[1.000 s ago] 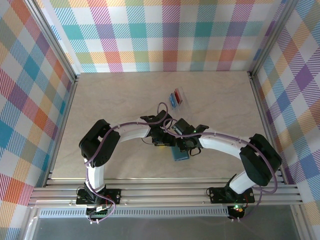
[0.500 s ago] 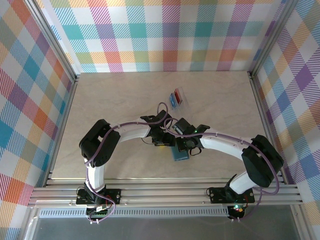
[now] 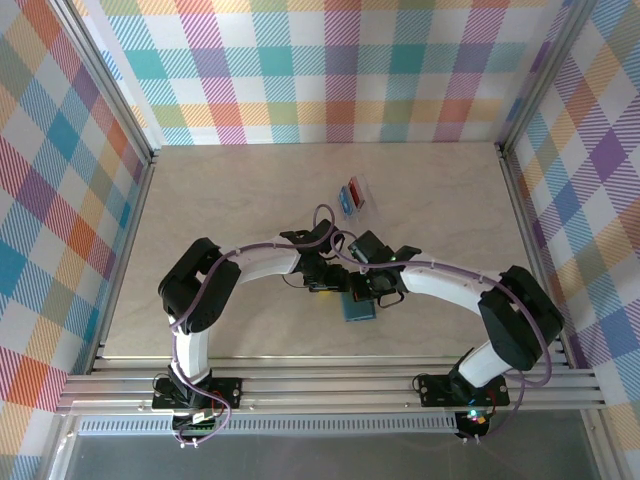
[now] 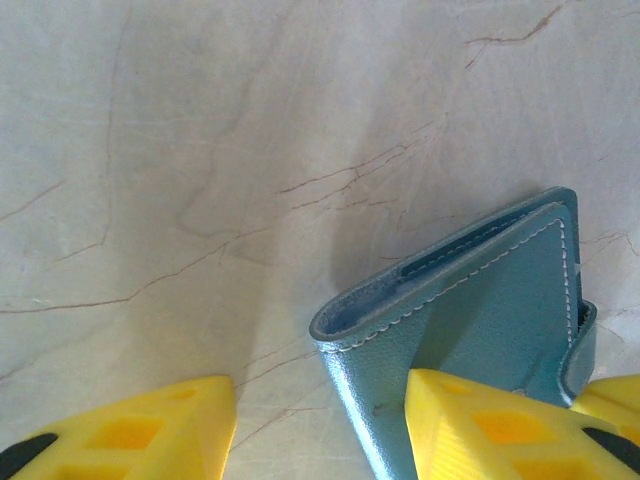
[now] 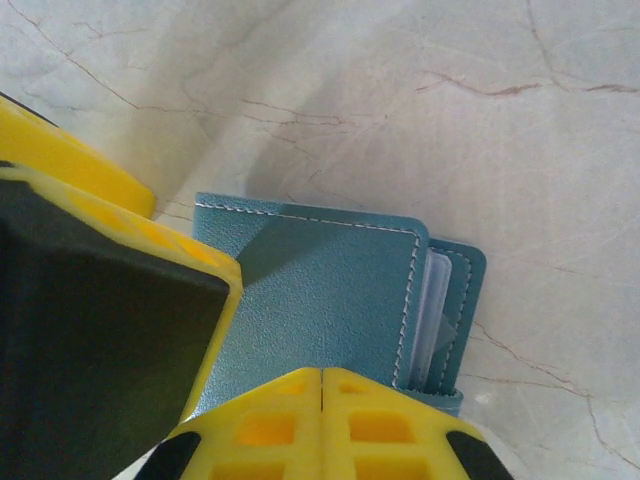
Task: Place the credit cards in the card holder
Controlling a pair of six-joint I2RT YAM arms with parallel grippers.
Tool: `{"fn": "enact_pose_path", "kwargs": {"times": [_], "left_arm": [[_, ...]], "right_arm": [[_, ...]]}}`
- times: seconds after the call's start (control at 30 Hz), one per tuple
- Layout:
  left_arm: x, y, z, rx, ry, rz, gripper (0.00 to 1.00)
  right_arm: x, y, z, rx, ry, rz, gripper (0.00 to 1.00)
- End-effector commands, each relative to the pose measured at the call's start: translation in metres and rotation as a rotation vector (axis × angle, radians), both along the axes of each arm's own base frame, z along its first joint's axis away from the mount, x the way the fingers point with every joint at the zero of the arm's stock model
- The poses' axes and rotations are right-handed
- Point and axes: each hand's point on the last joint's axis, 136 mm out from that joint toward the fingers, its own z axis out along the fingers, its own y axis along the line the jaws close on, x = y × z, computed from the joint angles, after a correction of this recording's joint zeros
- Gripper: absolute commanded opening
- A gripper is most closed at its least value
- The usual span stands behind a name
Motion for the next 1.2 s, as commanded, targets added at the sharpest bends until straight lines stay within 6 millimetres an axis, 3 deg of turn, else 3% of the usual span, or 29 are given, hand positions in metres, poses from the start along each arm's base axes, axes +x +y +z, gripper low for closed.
{"fn": "enact_pose_path", "kwargs": {"times": [0.0, 0.87, 0.97, 1.17], "left_arm": [[-0.028, -0.020, -0.035, -0.057, 0.114, -0.060, 0.49], [-0.030, -0.025, -0.034, -0.088, 0.138, -0.056, 0.48], [-0.024, -0.027, -0.022, -0.157, 0.141, -0.033, 0.46], [-0.007, -0.004, 0.016, -0.245, 0.072, 0.082, 0.46]], "right_arm": [[0.001, 0.010, -0.003, 0.045, 0.021, -0.006, 0.00], [-0.010, 0.021, -0.029, -0.055, 0.043, 0.022, 0.00], [-0.012, 0.019, -0.034, -0.075, 0.053, 0.014, 0.00], [-0.012, 0.012, -0.034, -0.099, 0.047, -0.003, 0.00]]}}
